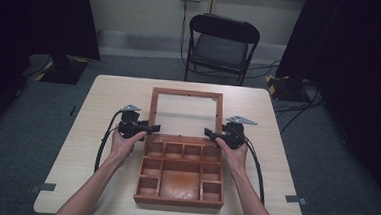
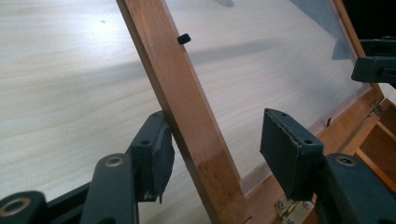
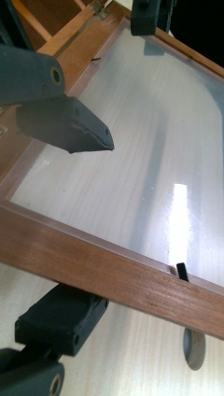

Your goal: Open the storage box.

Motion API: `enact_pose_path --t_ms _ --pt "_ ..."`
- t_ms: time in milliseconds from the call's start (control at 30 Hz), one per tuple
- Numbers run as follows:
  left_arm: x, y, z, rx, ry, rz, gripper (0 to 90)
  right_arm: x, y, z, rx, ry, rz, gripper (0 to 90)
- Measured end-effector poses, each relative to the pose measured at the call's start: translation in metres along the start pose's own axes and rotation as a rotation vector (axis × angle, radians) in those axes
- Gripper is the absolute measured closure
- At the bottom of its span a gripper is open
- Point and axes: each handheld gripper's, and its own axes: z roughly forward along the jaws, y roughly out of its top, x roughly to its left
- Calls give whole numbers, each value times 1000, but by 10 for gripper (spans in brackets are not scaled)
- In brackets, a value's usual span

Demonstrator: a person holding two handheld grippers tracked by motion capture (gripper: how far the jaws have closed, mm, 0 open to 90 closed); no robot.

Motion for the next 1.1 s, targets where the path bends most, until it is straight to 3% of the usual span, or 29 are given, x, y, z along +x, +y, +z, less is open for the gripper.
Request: enact_pose_path --t_ms 167,333,1000,1100 --pt "3 -3 1 -3 -13 -22 437 -3 -3 3 7 12 28 251" --pt "3 -3 1 5 -9 -13 433 -2 -2 2 13 10 28 249" --pt "6 -5 3 21 -20 -46 418 -4 -5 4 33 10 45 230" --pt "6 -5 3 28 -20 -50 408 -6 -6 5 47 18 66 227"
